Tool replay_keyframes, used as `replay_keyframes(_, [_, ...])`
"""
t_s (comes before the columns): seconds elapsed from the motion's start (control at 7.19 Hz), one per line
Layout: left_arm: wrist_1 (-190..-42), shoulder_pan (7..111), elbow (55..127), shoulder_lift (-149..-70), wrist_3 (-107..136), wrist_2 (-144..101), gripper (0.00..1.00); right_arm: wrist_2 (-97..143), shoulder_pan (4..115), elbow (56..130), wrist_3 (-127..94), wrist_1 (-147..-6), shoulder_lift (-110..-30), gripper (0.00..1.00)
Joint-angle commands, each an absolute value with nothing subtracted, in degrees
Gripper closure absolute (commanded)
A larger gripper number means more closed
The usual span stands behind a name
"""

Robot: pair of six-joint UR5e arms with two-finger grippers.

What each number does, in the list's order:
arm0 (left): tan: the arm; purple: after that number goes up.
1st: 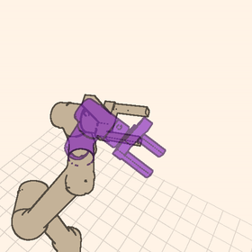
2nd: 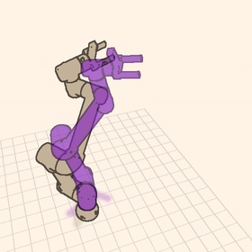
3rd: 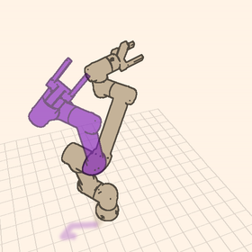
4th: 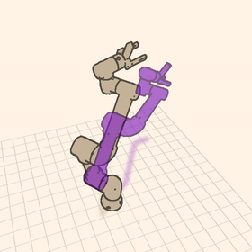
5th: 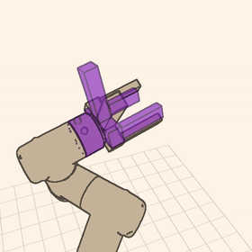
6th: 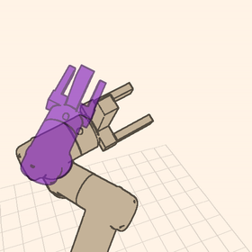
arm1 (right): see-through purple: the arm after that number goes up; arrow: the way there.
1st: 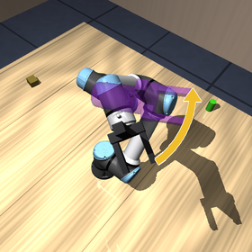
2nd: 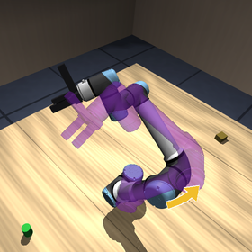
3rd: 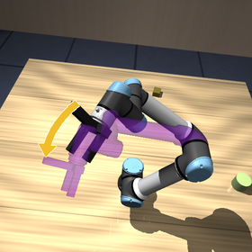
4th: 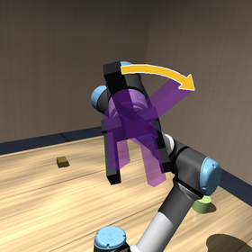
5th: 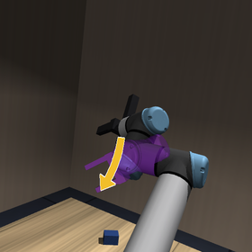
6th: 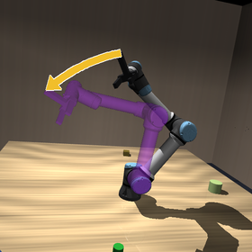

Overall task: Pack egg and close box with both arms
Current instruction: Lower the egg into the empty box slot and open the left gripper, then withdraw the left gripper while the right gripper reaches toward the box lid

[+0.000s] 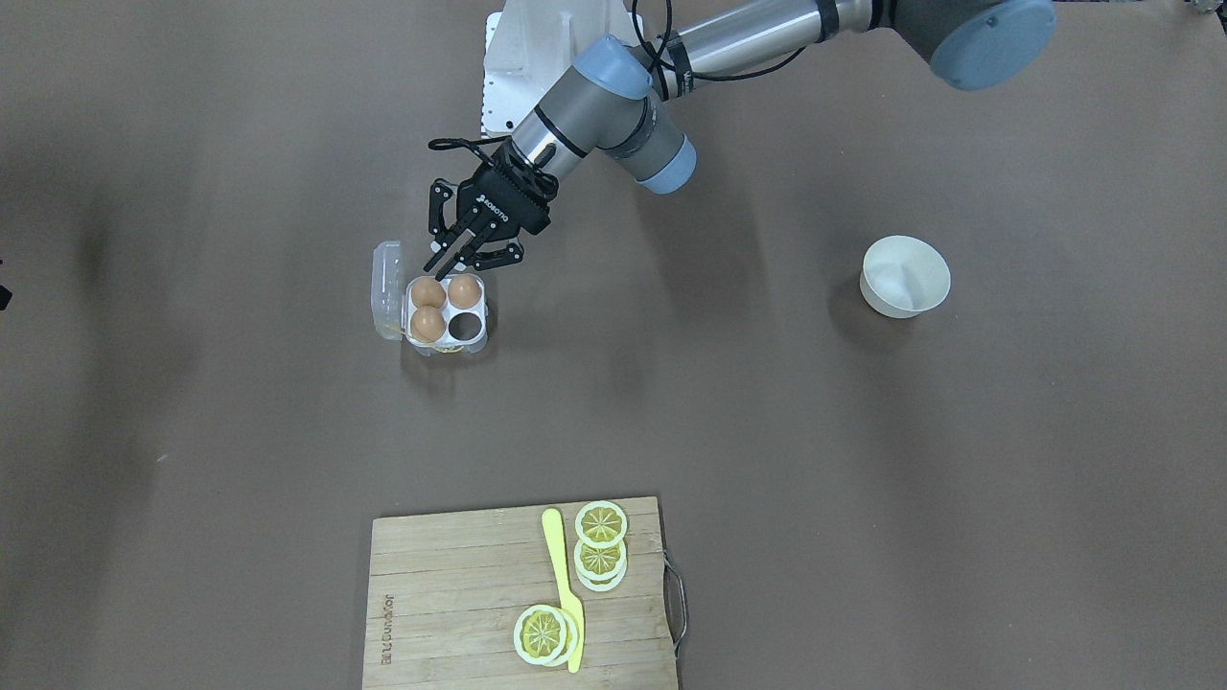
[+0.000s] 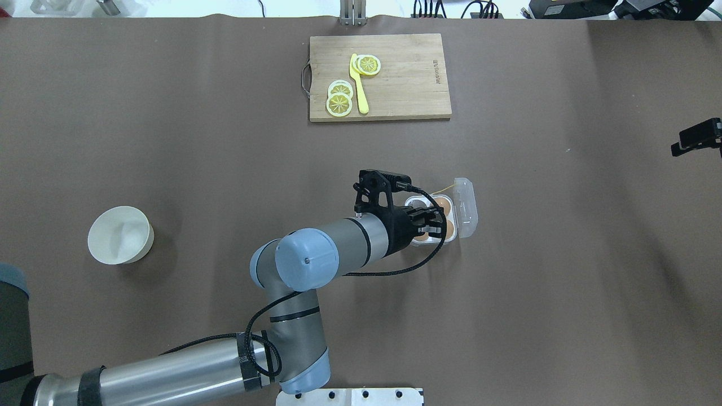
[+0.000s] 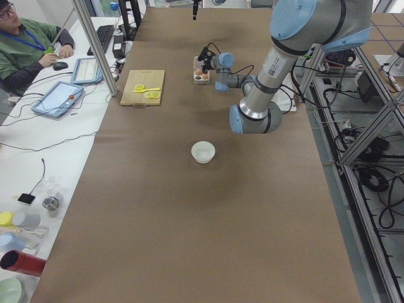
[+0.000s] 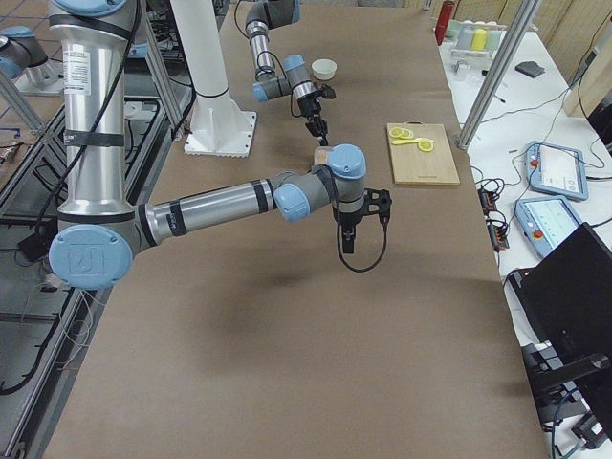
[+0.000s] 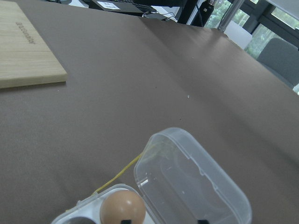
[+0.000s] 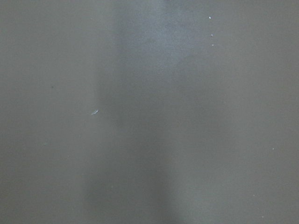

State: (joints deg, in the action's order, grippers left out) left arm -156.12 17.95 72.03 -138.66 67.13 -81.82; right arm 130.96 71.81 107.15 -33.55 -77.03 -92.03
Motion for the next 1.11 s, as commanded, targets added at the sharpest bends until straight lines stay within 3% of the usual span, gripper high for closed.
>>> replay_keyframes(0.0, [-157.9, 19.9, 74.4, -137.0, 78.6, -81.9, 1.00, 134.2, 71.5, 107.2, -33.7, -74.6, -91.2, 0.00])
replay_keyframes(0.28, [-151.7, 26.8, 82.0, -131.7, 85.6, -96.8, 1.00, 134.8, 68.5, 108.1, -34.7, -70.9, -91.1, 0.00])
replay_keyframes(0.7, [-127.1, 44.2, 98.7, -123.9, 88.0, -128.4, 1.00, 134.7, 60.0, 111.3, -50.3, -65.9, -89.8, 0.00])
replay_keyframes(0.83, [-126.8, 51.6, 99.1, -120.2, 87.8, -138.8, 1.00, 134.3, 56.0, 111.4, -56.4, -61.7, -89.7, 0.07])
replay_keyframes(0.97, [-126.9, 59.9, 98.8, -117.5, 87.3, -146.5, 1.00, 134.3, 53.0, 111.4, -62.1, -57.8, -89.6, 0.51])
